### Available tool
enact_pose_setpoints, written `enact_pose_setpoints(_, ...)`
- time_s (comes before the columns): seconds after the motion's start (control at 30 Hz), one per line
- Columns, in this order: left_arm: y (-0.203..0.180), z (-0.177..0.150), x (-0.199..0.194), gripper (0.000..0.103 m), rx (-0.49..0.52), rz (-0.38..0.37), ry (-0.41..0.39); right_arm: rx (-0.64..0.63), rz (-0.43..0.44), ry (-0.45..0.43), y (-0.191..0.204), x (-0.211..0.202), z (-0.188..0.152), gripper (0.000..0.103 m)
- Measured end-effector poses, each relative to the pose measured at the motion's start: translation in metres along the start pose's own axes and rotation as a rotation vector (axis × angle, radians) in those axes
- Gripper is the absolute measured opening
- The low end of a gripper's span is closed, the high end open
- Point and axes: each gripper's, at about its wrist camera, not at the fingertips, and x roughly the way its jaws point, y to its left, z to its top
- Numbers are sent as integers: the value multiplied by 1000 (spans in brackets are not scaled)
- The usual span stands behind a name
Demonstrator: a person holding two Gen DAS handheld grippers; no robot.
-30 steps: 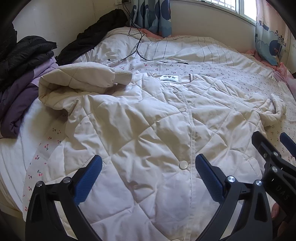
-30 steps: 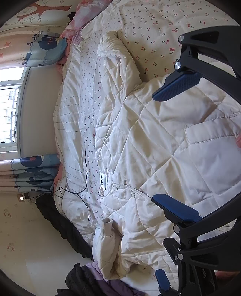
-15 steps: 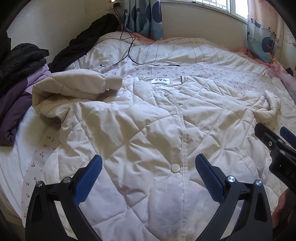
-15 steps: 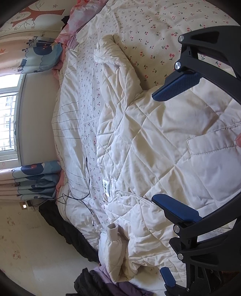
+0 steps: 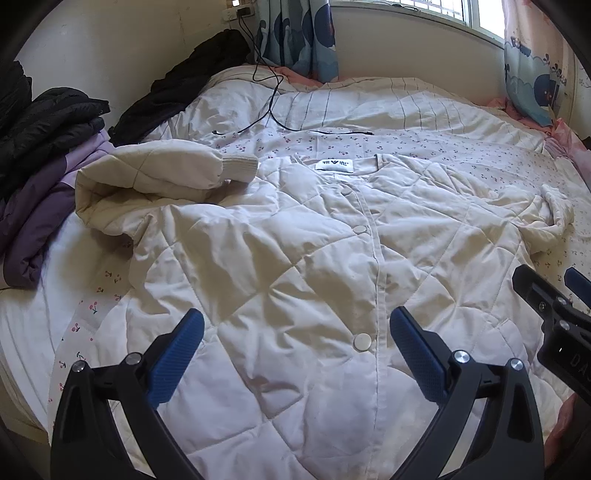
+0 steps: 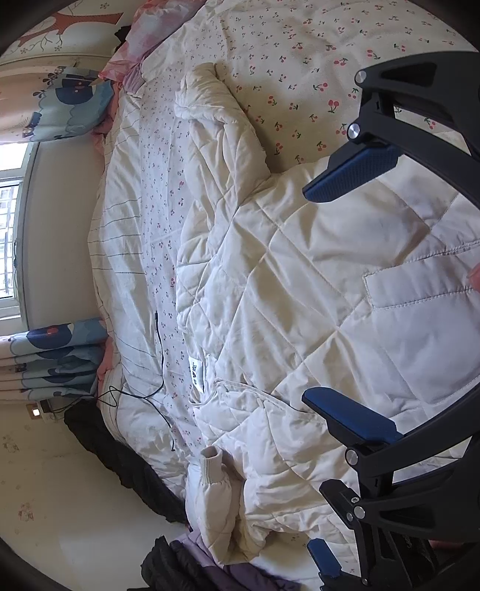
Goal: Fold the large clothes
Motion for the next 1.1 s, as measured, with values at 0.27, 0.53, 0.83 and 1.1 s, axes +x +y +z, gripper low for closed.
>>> enact_pose_setpoints(0.27,-3,0,2,97,11,9,4,8,22,24,0,4,-1,97)
enact_pose_setpoints(0.53,-3,-1,3,97,10,11,6,8,33,30,0,6,-2,97)
enact_pose_setpoints(0.83,-2,-1,4,97,11,15,9,10,32,31,1,6,-2,97)
enact_pose_setpoints(1.1,-3,-3,5,97,19,17,17,7,31,34,1,9,-5,97)
